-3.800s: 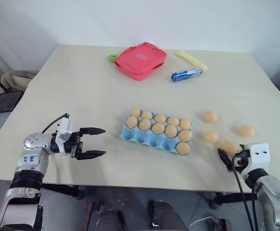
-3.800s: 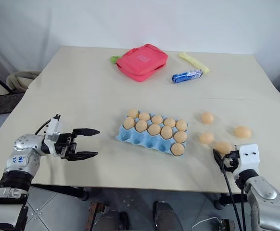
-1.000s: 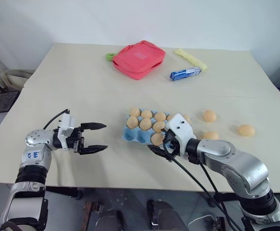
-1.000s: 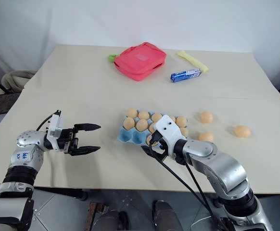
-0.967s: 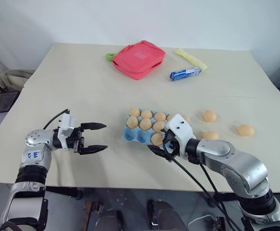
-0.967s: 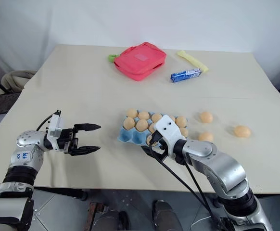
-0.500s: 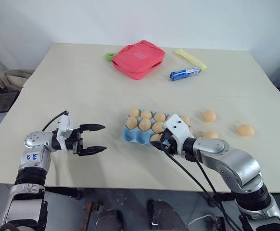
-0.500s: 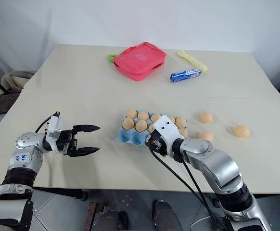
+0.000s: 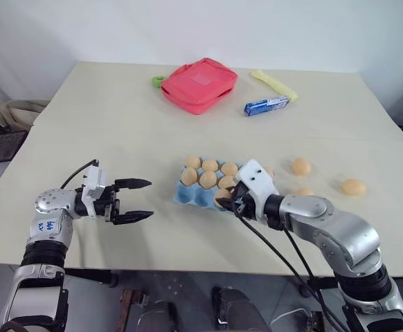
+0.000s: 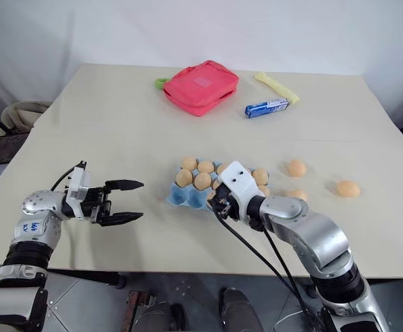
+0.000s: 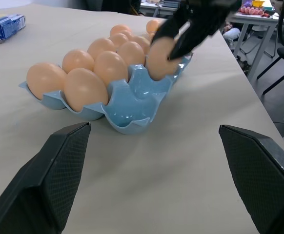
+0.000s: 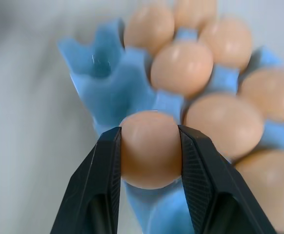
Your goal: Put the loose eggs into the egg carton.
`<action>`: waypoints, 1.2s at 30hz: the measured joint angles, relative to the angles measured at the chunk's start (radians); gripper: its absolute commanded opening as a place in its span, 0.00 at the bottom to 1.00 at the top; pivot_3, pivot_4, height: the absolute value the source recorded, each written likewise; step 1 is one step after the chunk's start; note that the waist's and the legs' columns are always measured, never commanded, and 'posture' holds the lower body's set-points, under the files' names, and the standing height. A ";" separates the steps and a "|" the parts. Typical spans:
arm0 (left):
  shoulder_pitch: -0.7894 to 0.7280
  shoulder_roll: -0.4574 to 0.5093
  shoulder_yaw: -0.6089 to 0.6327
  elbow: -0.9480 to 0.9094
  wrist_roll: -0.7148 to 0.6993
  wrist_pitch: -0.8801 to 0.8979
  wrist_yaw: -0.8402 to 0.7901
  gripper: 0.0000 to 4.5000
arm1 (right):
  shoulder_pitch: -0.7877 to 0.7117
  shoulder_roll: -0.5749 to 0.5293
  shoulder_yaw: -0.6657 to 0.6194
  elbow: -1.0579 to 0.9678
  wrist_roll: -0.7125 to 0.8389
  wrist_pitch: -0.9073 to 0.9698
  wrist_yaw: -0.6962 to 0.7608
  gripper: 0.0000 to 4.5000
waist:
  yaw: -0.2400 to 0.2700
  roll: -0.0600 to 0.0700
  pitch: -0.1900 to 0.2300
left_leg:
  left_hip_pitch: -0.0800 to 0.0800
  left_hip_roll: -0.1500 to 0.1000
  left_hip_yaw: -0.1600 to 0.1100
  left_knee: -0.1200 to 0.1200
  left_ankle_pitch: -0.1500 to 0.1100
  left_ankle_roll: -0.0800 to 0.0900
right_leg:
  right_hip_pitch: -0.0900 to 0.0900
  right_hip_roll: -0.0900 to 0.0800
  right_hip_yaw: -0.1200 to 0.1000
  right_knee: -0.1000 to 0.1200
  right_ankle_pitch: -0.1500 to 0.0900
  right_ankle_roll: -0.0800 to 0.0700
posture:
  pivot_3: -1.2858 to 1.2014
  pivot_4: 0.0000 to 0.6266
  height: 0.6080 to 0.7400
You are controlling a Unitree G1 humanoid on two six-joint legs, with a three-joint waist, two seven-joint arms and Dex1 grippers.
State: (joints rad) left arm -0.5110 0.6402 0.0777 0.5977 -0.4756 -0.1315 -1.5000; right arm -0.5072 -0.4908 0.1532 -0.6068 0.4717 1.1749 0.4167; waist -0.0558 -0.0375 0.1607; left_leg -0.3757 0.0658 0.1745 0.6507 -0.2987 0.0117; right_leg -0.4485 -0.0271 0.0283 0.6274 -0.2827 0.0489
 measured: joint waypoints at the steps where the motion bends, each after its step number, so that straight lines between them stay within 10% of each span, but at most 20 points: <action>1: 0.000 0.000 0.000 0.000 0.003 0.000 0.000 1.00 | -0.007 0.000 -0.023 -0.010 0.012 0.012 0.000 0.36 | 0.000 0.000 0.000 | 0.000 0.000 0.000 0.000 0.000 0.000 | 0.000 0.000 0.000 0.000 0.000 0.000 | 0.52 0.24 1.00; 21: -0.026 -0.012 0.001 0.014 0.011 -0.011 0.000 1.00 | 0.095 -0.208 -0.132 -0.093 0.099 0.108 0.052 0.36 | 0.000 0.000 0.000 | 0.000 0.000 0.000 -0.001 -0.001 0.001 | 0.000 0.000 0.000 -0.001 0.000 0.000 | 0.52 0.24 1.00; 30: -0.029 -0.012 0.001 0.038 0.012 -0.012 0.000 1.00 | 0.096 -0.208 -0.132 -0.086 0.101 0.088 0.056 0.96 | 0.000 0.000 0.000 | 0.000 0.000 0.000 -0.001 -0.001 0.001 | 0.000 0.000 0.000 -0.002 0.000 0.000 | 0.52 0.24 1.00; 36: -0.032 -0.012 0.001 0.040 0.013 -0.013 0.000 1.00 | 0.092 -0.241 -0.163 -0.098 0.135 0.093 0.084 0.99 | 0.001 0.000 0.000 | 0.000 0.000 0.000 -0.001 -0.001 0.001 | 0.000 0.000 0.000 -0.002 0.000 0.000 | 0.52 0.24 1.00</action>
State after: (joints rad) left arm -0.5434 0.6279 0.0790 0.6372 -0.4629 -0.1442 -1.5003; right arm -0.4153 -0.7320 -0.0095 -0.7050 0.6068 1.2676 0.5012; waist -0.0546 -0.0375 0.1610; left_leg -0.3761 0.0656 0.1744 0.6496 -0.2996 0.0127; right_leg -0.4485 -0.0272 0.0283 0.6256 -0.2829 0.0486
